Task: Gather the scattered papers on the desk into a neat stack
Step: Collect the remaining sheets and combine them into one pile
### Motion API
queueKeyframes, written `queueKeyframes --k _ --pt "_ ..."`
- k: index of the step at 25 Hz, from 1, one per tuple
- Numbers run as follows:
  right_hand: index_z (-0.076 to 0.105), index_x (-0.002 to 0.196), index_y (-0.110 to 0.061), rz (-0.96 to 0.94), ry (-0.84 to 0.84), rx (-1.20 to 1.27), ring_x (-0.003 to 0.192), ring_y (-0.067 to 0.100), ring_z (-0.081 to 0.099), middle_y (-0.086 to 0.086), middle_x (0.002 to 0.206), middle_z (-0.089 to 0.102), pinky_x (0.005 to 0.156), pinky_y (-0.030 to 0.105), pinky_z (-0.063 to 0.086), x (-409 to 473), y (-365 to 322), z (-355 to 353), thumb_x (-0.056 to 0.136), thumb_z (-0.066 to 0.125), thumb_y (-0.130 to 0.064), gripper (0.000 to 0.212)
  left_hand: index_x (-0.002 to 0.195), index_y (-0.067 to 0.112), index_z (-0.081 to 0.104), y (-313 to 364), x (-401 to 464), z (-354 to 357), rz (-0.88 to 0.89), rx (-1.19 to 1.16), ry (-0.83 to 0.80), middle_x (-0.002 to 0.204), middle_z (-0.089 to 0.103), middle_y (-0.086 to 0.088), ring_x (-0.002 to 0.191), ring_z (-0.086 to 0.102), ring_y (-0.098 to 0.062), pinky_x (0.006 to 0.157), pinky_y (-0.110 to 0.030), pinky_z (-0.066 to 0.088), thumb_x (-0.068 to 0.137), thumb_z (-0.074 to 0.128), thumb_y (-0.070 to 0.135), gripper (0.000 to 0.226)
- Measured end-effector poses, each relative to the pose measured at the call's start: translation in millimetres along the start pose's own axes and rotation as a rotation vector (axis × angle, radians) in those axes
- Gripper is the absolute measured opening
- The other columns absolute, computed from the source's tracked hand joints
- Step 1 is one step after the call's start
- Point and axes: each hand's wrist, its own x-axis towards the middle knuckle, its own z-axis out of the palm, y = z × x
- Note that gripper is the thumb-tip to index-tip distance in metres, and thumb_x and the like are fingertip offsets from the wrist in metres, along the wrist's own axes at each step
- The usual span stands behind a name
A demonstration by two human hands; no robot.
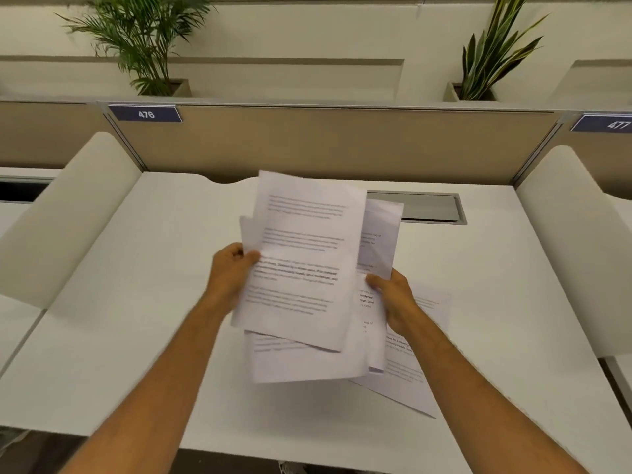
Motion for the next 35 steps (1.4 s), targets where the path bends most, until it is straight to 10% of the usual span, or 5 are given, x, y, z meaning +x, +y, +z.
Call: queueKeyframes --k 6,11,22,27,35 --pt "0.072 0.101 -0.035 0.012 -0.045 -0.002 0.091 0.012 0.076 -0.010 0.094 0.080 0.071 0.026 0.060 -6 -3 18 0.102 0.043 -0.050 0.034 0.107 0.023 0.065 -30 -17 39 -0.107 -0.046 -0.159 0.103 0.077 0.001 0.079 0.078 -0.013 0.060 -0.026 0.061 0.096 0.063 0.011 0.017" --pt "0.068 0.103 -0.040 -0.320 -0.024 -0.252 0.093 0.007 0.074 -0.020 0.099 0.075 0.068 0.021 0.061 -19 -11 12 0.092 0.067 -0.015 0.027 0.115 0.031 0.064 -14 -26 45 0.159 0.030 -0.189 0.107 0.075 0.009 0.093 0.075 -0.013 0.068 -0.027 0.063 0.096 0.058 0.018 0.024" --pt "0.050 0.106 -0.070 -0.434 0.002 -0.404 0.094 -0.002 0.066 -0.029 0.095 0.066 0.056 0.013 0.056 -36 7 -5 0.087 0.067 -0.027 0.050 0.117 0.035 0.050 -38 -65 69 0.250 0.117 -0.108 0.117 0.066 0.009 0.104 0.067 -0.012 0.080 -0.024 0.061 0.093 0.062 0.006 0.040" --pt "0.060 0.120 -0.036 -0.364 -0.049 -0.530 0.101 0.014 0.068 -0.013 0.106 0.069 0.078 0.031 0.062 -32 22 -19 0.098 0.057 -0.021 0.027 0.128 0.033 0.048 -52 -71 77 0.221 0.136 -0.171 0.121 0.064 0.009 0.110 0.064 -0.011 0.081 -0.020 0.057 0.100 0.057 0.008 0.040" --pt "0.069 0.102 -0.036 -0.212 -0.018 -0.328 0.100 0.014 0.071 -0.010 0.105 0.075 0.081 0.029 0.059 -22 29 -25 0.099 0.055 -0.032 0.015 0.123 0.023 0.066 -72 -41 65 0.211 0.166 -0.345 0.114 0.075 0.000 0.102 0.073 -0.024 0.084 -0.043 0.063 0.102 0.056 0.013 0.025"
